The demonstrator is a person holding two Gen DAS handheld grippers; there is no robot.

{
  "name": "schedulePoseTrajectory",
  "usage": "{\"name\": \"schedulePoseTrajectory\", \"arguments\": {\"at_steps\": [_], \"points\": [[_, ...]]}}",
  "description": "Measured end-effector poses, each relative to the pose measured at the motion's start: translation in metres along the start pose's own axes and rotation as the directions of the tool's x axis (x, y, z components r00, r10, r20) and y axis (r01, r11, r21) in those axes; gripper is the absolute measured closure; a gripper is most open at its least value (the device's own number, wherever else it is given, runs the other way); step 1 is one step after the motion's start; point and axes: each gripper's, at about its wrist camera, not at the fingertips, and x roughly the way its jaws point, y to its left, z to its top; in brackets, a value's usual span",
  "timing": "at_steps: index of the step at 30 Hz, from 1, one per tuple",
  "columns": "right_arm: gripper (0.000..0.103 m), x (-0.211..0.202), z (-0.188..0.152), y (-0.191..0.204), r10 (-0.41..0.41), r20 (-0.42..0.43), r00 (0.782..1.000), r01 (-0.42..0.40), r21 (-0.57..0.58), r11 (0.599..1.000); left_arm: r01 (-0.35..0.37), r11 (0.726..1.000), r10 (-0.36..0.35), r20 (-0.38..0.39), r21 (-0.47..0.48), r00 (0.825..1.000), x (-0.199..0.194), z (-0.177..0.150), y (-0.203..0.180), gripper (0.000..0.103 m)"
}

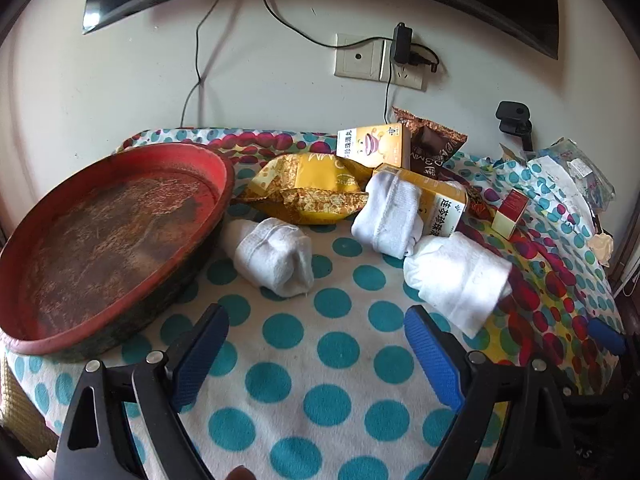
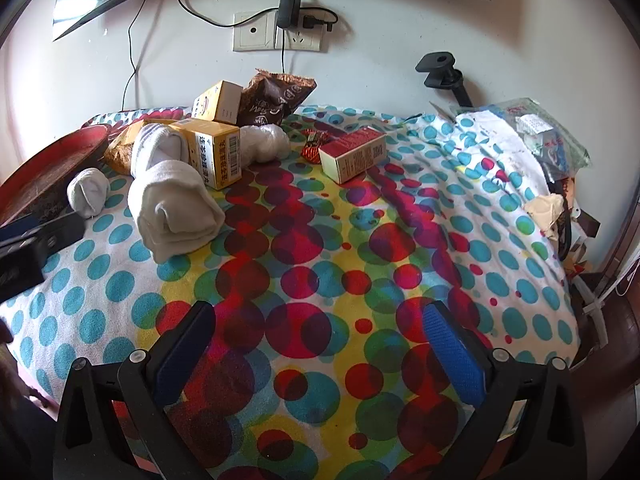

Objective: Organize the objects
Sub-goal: 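Grasp the small rolled white sock beside the red tray with the left tool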

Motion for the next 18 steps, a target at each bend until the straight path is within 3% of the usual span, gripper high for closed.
{"name": "schedulePoseTrajectory", "arguments": {"at_steps": [4,11,13,15,18], "points": [[0.000,0.000,-0.001,-0.005,0.015,0.010,1.000,-0.015,0.006,1.000,-0.039,0.996,0.039,-0.004,-0.079,0.999,0.017,0.018,0.015,0.011],[0.000,0.005,-0.003,-0.017,0.050,0.013,0.999,-0.050,0.050,0.997,-0.113,0.993,0.111,-0.074,-0.017,0.991,0.046,0.034,0.006,0.012],[0.000,0.005,-0.003,-0.019,0.057,0.011,0.998,-0.058,0.057,0.997,-0.113,0.993,0.111,-0.085,-0.016,0.990,0.050,0.038,0.004,0.018],[0.000,0.004,-0.002,-0.020,0.066,0.015,0.998,-0.066,0.065,0.996,-0.168,0.986,0.166,-0.108,-0.017,0.980,0.056,0.040,0.004,0.035],[0.000,0.004,-0.001,-0.022,0.070,0.018,0.997,-0.071,0.074,0.995,-0.193,0.980,0.188,-0.121,-0.036,0.975,0.058,0.040,0.007,0.058]]}}
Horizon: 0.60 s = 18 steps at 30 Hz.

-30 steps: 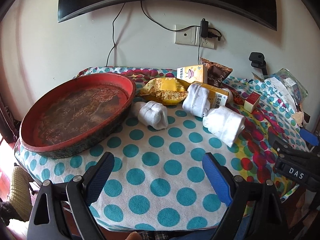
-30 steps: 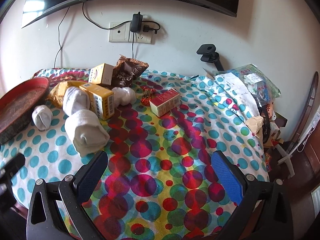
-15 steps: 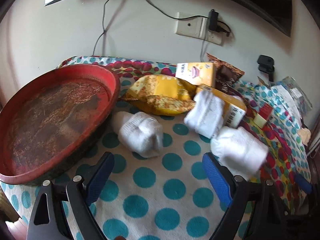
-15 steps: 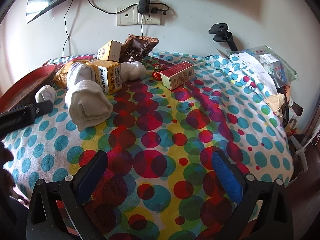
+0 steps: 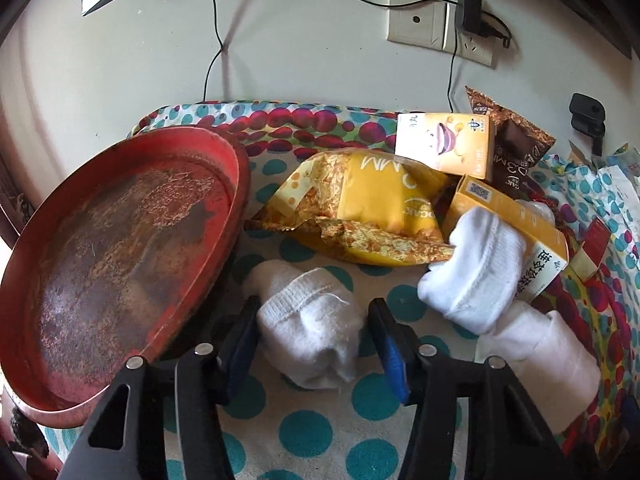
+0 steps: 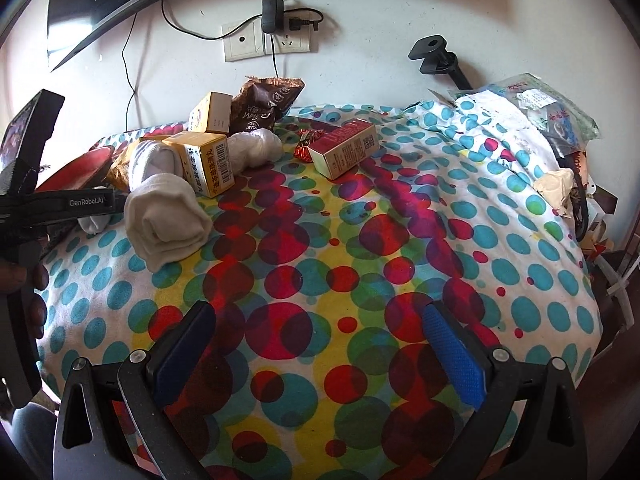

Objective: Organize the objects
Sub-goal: 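Grasp the small rolled white sock beside the red tray with the left tool, then carry the sock into the red tray and release it while right tool grasps large white sock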

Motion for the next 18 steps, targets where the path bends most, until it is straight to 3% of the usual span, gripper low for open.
{"name": "schedulePoseTrajectory", "arguments": {"at_steps": [5,12,18], "points": [[0.000,-0.002,0.001,0.001,-0.003,0.009,1.000,0.004,-0.004,1.000,0.050,0.999,-0.050,0.009,-0.006,0.999,-0.009,0.001,0.011,0.069],[0.000,-0.004,0.003,0.014,-0.012,0.018,1.000,0.013,-0.047,0.999,0.111,0.994,-0.112,0.090,0.008,0.990,-0.053,-0.004,0.020,0.069],[0.000,-0.003,0.004,0.034,-0.013,0.012,1.000,0.014,-0.103,0.995,0.114,0.993,-0.113,0.084,-0.007,0.990,-0.063,-0.003,0.030,0.069]]}}
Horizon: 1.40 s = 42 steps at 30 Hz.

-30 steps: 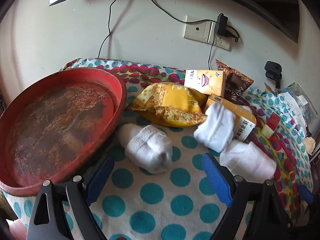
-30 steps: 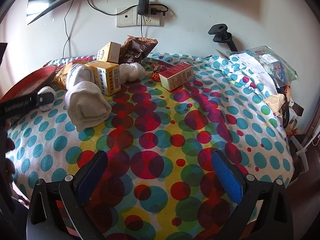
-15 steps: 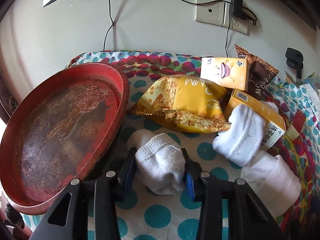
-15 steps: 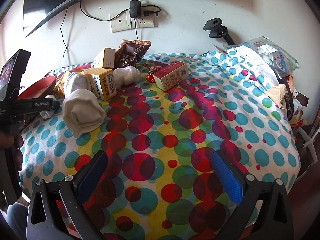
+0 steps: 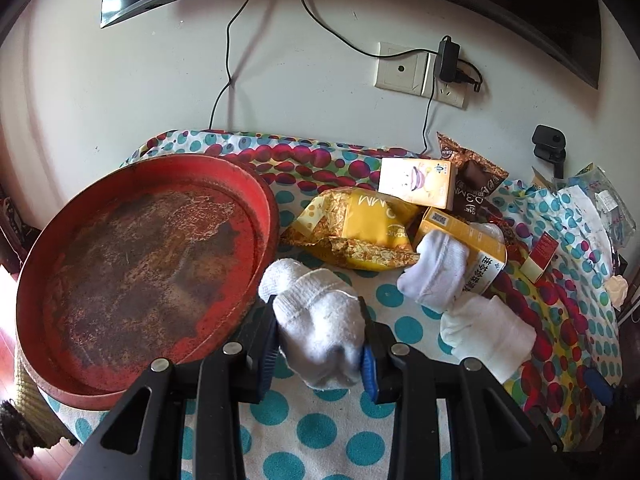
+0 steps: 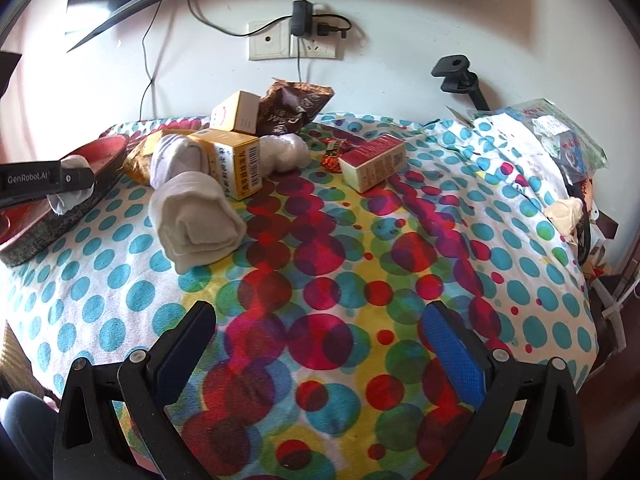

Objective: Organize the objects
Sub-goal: 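Carry the sock into the red tray and release it while right tool grasps large white sock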

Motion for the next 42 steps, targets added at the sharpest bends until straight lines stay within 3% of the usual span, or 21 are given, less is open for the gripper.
{"name": "schedulePoseTrajectory", "arguments": {"at_steps": [9,17,22,23,25,26,27,35,42], "points": [[0.000,0.004,0.031,0.029,0.076,0.051,0.996,-0.074,-0.043,0.996,-0.032,0.999,0.032,0.028,-0.008,0.999,-0.014,-0.011,0.016,0.069],[0.000,0.028,0.051,0.056,0.155,0.011,0.988,-0.153,-0.084,0.985,-0.049,0.998,0.051,0.054,-0.029,0.997,-0.022,-0.015,0.040,0.069],[0.002,0.035,0.057,0.067,0.182,-0.028,0.983,-0.184,-0.099,0.978,-0.097,0.988,0.101,0.029,-0.120,0.994,-0.018,-0.005,0.084,0.069],[0.005,0.038,0.057,0.068,0.183,-0.037,0.982,-0.185,-0.101,0.977,-0.109,0.984,0.113,0.020,-0.140,0.993,-0.017,-0.003,0.095,0.069],[0.020,0.046,0.057,0.072,0.168,-0.077,0.983,-0.176,-0.109,0.978,-0.143,0.975,0.146,0.006,-0.172,0.989,-0.016,0.000,0.116,0.069],[0.035,0.048,0.056,0.071,0.168,-0.094,0.981,-0.178,-0.106,0.978,-0.158,0.970,0.161,0.002,-0.187,0.987,-0.016,0.002,0.127,0.069],[0.039,0.050,0.056,0.070,0.168,-0.103,0.980,-0.178,-0.098,0.979,-0.171,0.964,0.174,-0.003,-0.204,0.985,-0.015,0.003,0.138,0.069],[0.040,0.053,0.056,0.065,0.192,-0.114,0.975,-0.200,-0.064,0.978,-0.278,0.926,0.266,-0.083,-0.256,0.961,0.003,0.022,0.198,0.069],[0.043,0.053,0.056,0.066,0.190,-0.114,0.975,-0.199,-0.077,0.977,-0.299,0.910,0.261,-0.164,-0.288,0.951,0.030,0.022,0.213,0.069]]}}
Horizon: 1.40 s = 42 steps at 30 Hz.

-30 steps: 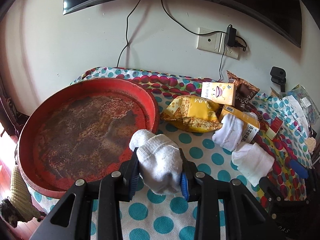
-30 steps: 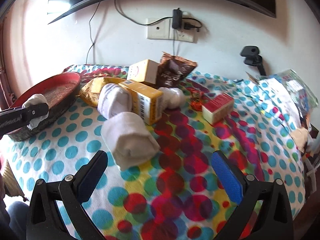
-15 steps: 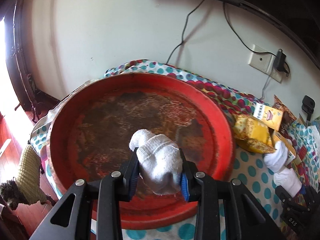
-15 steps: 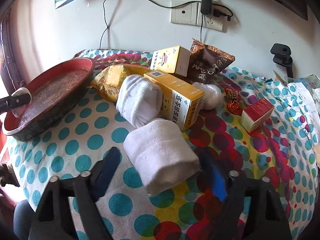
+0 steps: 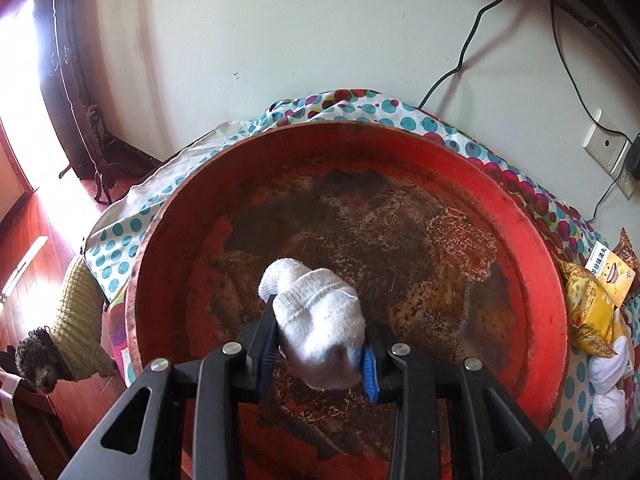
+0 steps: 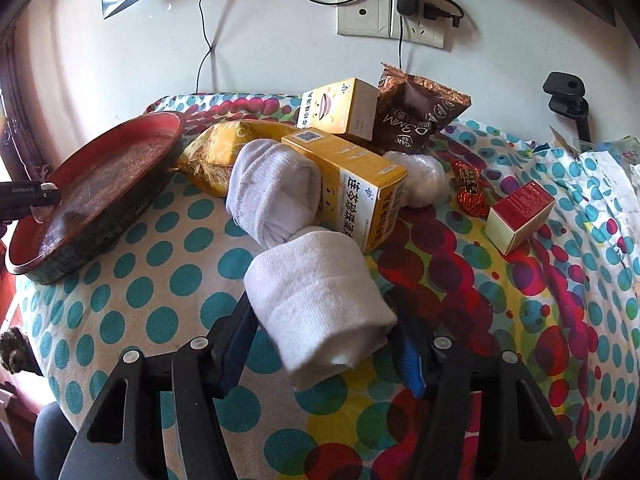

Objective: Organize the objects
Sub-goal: 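Carry the sock into the red tray and release it while right tool grasps large white sock, then carry the large white sock into the red tray and open the right tool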

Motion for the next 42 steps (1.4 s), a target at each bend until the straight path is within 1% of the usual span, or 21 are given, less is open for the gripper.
{"name": "schedulePoseTrajectory", "arguments": {"at_steps": [2,4,5,6,7,8,9,11,15,17,19,20,21,23,26,28,30,33,37,39,42], "points": [[0.043,0.000,0.000,-0.001,0.002,-0.001,1.000,-0.002,0.003,1.000,-0.007,1.000,0.007,0.003,0.018,1.000,0.002,-0.003,-0.005,0.068],[0.043,0.000,0.000,-0.001,0.001,-0.001,1.000,-0.001,0.001,1.000,0.006,1.000,-0.006,-0.008,0.029,1.000,0.004,-0.006,-0.008,0.066],[0.043,0.000,0.000,0.000,-0.002,0.000,1.000,0.002,-0.002,1.000,0.006,0.999,-0.007,0.002,0.033,1.000,0.002,-0.007,-0.010,0.059],[0.043,0.000,0.000,0.000,-0.005,0.000,1.000,0.005,-0.004,1.000,0.000,0.999,-0.001,0.016,0.043,1.000,0.000,-0.008,-0.012,0.046],[0.044,0.000,0.000,0.001,-0.006,0.001,1.000,0.007,-0.006,1.000,-0.008,0.999,0.006,0.026,0.054,1.000,-0.003,-0.009,-0.014,0.039],[0.044,0.000,0.001,0.001,-0.007,0.001,1.000,0.007,-0.006,1.000,-0.009,0.998,0.007,0.037,0.060,0.999,-0.007,-0.011,-0.016,0.024],[0.044,0.000,0.000,0.001,-0.005,0.001,1.000,0.005,-0.004,1.000,-0.002,0.998,-0.002,0.060,0.067,0.998,-0.013,-0.013,-0.018,0.018],[0.044,0.000,0.000,0.001,-0.009,-0.001,1.000,0.009,-0.007,1.000,0.000,0.997,-0.007,0.094,0.076,0.996,-0.027,-0.016,-0.021,0.018],[0.044,0.001,0.001,0.004,-0.023,-0.008,1.000,0.023,-0.020,1.000,0.040,0.997,-0.049,0.140,0.069,0.989,-0.061,-0.032,-0.021,0.017],[0.045,0.001,0.001,0.005,-0.027,-0.010,1.000,0.027,-0.029,0.999,0.069,0.995,-0.079,0.141,0.075,0.987,-0.078,-0.050,-0.018,0.017],[0.048,0.002,0.001,0.005,-0.033,-0.009,0.999,0.033,-0.032,0.999,0.053,0.996,-0.061,0.133,0.067,0.989,-0.091,-0.069,-0.011,0.017],[0.050,0.002,0.001,0.005,-0.034,-0.008,0.999,0.034,-0.032,0.999,0.065,0.996,-0.073,0.126,0.062,0.989,-0.096,-0.076,-0.009,0.017],[0.052,0.001,0.001,0.005,-0.033,-0.007,0.999,0.033,-0.032,0.999,0.084,0.995,-0.091,0.118,0.060,0.989,-0.100,-0.083,-0.006,0.017],[0.056,0.000,0.000,0.003,-0.028,-0.001,1.000,0.028,-0.022,0.999,0.082,0.995,-0.087,0.108,0.049,0.990,-0.107,-0.094,0.001,0.017],[0.062,-0.001,0.000,-0.002,-0.013,0.011,1.000,0.013,0.002,1.000,0.117,0.993,-0.120,0.121,0.035,0.985,-0.117,-0.106,0.011,0.017],[0.066,-0.003,-0.001,-0.004,-0.010,0.020,1.000,0.010,0.018,1.000,0.107,0.994,-0.111,0.131,0.037,0.985,-0.118,-0.108,0.012,0.017],[0.068,-0.004,-0.002,-0.005,-0.015,0.022,1.000,0.015,0.020,1.000,0.122,0.991,-0.127,0.129,0.046,0.983,-0.118,-0.109,0.012,0.017],[0.071,-0.009,-0.001,-0.002,-0.031,0.024,0.999,0.030,0.014,0.999,0.137,0.988,-0.146,0.154,0.067,0.977,-0.123,-0.108,0.011,0.017],[0.072,-0.026,0.007,0.024,-0.016,0.065,0.998,0.019,-0.043,0.999,0.125,0.989,-0.135,0.163,0.074,0.977,-0.124,-0.106,0.011,0.017],[0.072,-0.031,0.015,0.043,0.015,0.079,0.997,-0.009,-0.074,0.997,0.132,0.989,-0.140,0.155,0.060,0.978,-0.122,-0.106,0.014,0.017],[0.072,-0.029,0.027,0.077,0.063,0.083,0.995,-0.051,-0.138,0.989,0.117,0.992,-0.123,0.152,0.049,0.981,-0.122,-0.106,0.017,0.017]]}}
